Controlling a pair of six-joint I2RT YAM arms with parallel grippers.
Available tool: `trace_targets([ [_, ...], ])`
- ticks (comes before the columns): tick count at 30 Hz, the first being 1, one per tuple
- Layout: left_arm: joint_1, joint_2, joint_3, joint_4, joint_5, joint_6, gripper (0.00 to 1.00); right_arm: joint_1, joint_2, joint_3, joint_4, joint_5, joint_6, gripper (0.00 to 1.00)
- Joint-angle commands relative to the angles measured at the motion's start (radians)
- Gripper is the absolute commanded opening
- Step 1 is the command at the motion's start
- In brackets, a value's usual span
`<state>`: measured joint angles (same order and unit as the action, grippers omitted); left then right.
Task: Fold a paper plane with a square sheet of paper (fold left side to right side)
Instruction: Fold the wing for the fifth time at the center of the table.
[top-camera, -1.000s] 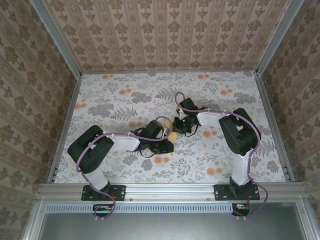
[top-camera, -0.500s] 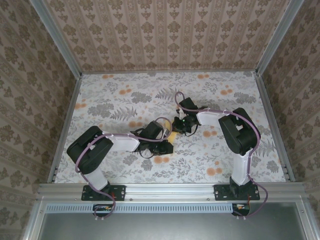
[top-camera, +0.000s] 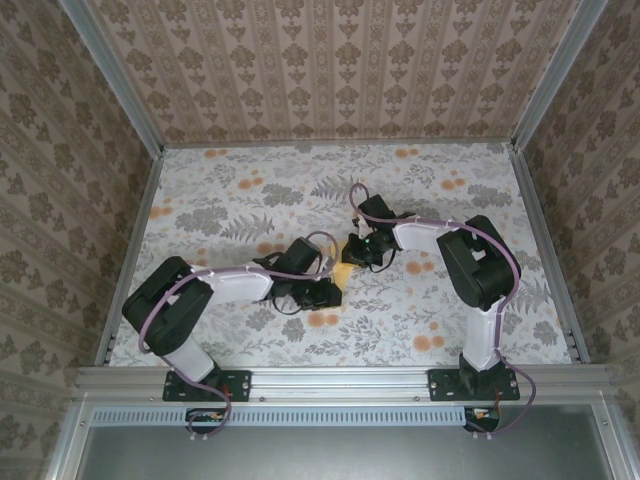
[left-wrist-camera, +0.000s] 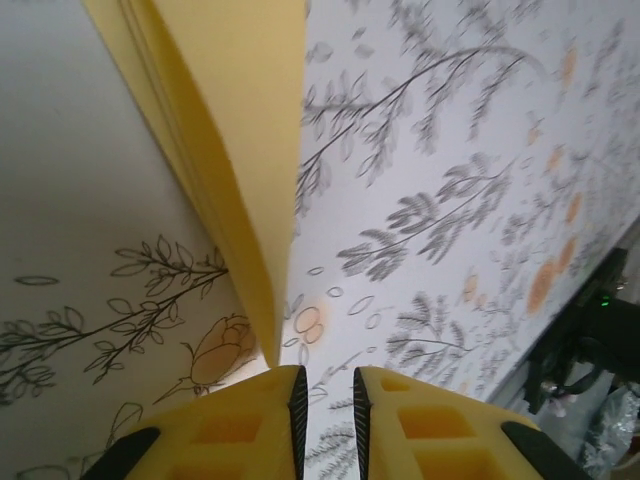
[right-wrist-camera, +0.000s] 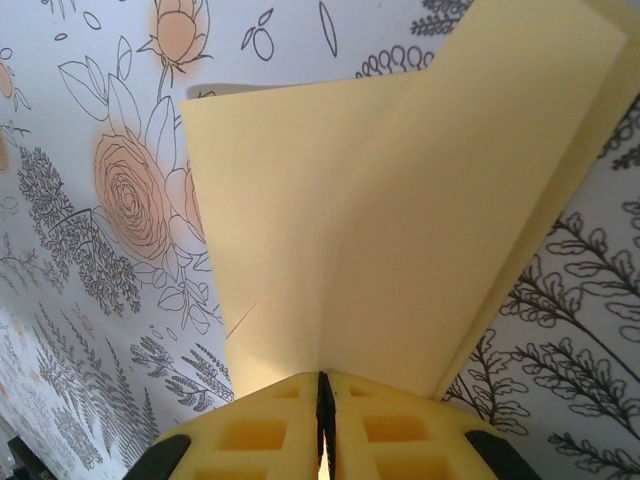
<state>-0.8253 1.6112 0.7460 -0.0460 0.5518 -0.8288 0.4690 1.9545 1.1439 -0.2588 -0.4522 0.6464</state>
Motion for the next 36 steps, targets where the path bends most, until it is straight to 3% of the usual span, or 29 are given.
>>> trace_targets([
  [1, 0.031, -0.029, 0.058, -0.051, 0.042, 0.056, 0.23, -0.006, 0.057, -0.015, -0.051, 0.09, -0.016, 0.12],
  [10, 0.031, 0.111, 0.172, -0.031, 0.071, 0.093, 0.23, -0.006, 0.057, -0.013, -0.054, 0.09, -0.017, 0.12],
  [20, 0.015, 0.209, 0.187, -0.072, 0.021, 0.118, 0.23, -0.005, 0.058, -0.01, -0.061, 0.093, -0.022, 0.12],
  [36, -0.038, 0.144, 0.05, -0.021, 0.007, 0.052, 0.23, -0.006, 0.057, -0.007, -0.051, 0.088, -0.027, 0.12],
])
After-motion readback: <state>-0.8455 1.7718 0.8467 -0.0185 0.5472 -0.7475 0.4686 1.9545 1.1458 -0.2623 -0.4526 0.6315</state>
